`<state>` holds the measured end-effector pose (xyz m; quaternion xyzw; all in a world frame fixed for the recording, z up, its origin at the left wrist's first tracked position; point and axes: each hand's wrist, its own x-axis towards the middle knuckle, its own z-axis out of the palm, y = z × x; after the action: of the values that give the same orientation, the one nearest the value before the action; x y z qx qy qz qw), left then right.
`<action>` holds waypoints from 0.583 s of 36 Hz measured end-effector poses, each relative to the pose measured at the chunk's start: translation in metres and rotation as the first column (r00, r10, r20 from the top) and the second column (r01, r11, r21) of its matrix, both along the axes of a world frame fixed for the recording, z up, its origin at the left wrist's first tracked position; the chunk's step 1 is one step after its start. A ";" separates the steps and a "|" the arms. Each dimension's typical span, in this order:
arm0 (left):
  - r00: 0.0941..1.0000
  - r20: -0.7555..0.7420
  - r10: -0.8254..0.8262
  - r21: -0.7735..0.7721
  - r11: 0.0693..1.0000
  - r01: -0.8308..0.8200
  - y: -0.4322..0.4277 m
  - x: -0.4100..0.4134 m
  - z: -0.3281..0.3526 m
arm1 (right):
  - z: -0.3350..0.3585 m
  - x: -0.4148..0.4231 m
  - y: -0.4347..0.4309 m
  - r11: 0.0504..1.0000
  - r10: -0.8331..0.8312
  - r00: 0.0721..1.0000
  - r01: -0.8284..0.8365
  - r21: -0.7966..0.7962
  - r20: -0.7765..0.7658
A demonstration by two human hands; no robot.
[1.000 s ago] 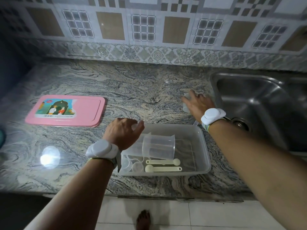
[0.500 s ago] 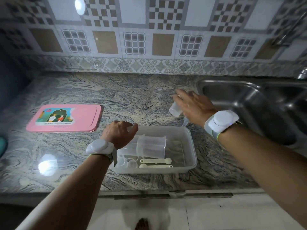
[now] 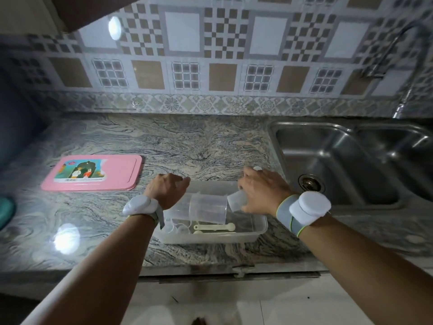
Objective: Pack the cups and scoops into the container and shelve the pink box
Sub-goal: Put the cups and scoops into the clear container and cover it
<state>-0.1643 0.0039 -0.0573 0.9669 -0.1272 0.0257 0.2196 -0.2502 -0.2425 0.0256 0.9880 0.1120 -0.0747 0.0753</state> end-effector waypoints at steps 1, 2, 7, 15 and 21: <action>1.000 0.000 0.004 0.002 1.000 -0.004 0.000 0.000 0.000 | -0.004 -0.001 0.001 1.000 -0.010 1.000 0.010 0.006 -0.015; 1.000 0.002 0.007 0.003 1.000 -0.007 0.000 -0.001 0.000 | -0.008 -0.001 0.003 1.000 -0.021 0.999 0.022 0.014 -0.032; 1.000 0.024 -0.009 -0.004 1.000 0.009 0.002 0.000 -0.002 | -0.024 0.000 0.007 0.997 -0.068 0.996 0.069 0.028 -0.050; 0.999 0.036 -0.030 -0.020 0.999 0.031 0.004 0.004 -0.007 | -0.040 0.004 0.012 0.979 -0.147 0.989 0.148 0.143 -0.016; 0.998 0.045 -0.034 -0.009 0.999 0.035 0.005 0.004 -0.009 | -0.045 0.007 0.014 0.956 -0.165 0.986 0.168 0.240 -0.031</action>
<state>-0.1603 0.0085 -0.0660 0.9627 -0.1488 0.0443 0.2217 -0.2430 -0.2283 -0.0198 0.9953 0.0369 -0.0716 -0.0530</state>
